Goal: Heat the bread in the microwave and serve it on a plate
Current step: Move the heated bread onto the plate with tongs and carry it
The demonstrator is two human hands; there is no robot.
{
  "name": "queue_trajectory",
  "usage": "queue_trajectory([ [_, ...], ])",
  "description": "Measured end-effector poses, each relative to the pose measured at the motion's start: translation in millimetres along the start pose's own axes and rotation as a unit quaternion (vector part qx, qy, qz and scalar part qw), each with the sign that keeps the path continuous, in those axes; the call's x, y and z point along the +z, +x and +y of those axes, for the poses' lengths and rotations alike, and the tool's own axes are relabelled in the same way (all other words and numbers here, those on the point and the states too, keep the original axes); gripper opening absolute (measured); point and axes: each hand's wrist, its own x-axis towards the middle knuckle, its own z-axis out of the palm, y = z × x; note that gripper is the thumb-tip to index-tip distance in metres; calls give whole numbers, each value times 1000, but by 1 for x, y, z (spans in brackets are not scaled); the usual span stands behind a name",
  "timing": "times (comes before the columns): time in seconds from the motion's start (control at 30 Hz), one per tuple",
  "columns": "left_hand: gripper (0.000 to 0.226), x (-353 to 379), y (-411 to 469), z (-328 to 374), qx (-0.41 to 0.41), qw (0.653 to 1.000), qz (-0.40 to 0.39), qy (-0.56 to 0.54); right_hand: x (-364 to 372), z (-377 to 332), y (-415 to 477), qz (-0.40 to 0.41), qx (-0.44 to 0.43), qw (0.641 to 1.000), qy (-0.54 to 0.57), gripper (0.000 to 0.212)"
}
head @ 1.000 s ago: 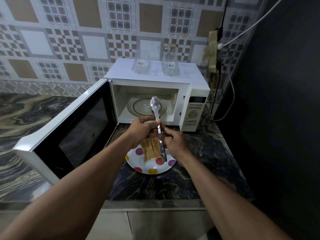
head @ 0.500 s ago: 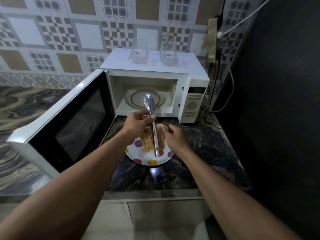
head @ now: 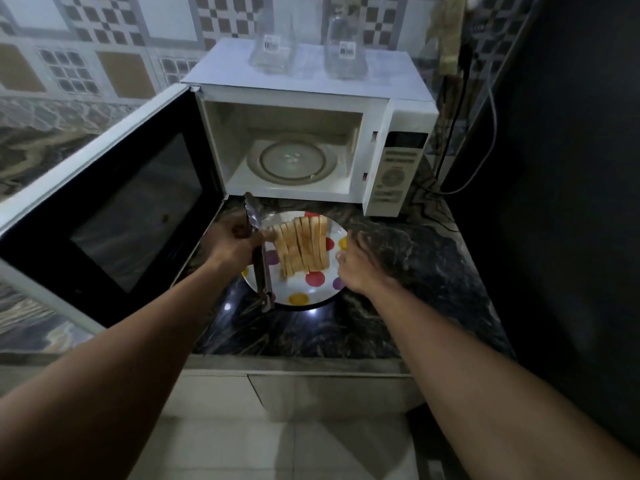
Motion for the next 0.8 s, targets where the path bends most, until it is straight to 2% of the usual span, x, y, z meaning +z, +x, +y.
queue_trajectory([
  [0.07, 26, 3, 10, -15, -21, 995, 41, 89, 5, 4, 8, -11, -10, 999, -37, 66],
  [0.13, 27, 6, 18, -34, -49, 988, 44, 137, 9, 7, 15, -22, -17, 997, -70, 70],
  [0.2, 30, 9, 22, -46, -64, 988, 32, 137, 11, 10, 24, -25, -19, 996, -82, 69],
  [0.3, 49, 16, 32, -63, -77, 987, 15, 139, 15, 14, 36, -24, -25, 996, -86, 67],
  [0.37, 41, 22, 32, -60, -74, 983, 22, 164, 17, 15, 42, -24, -28, 996, -86, 68],
  [0.67, 49, 30, 44, -63, -63, 987, 25, 145, 20, 16, 60, -5, -39, 997, -60, 70],
  [0.8, 41, 23, 47, -67, -60, 986, 47, 149, 17, 15, 68, 17, -45, 997, -56, 54],
])
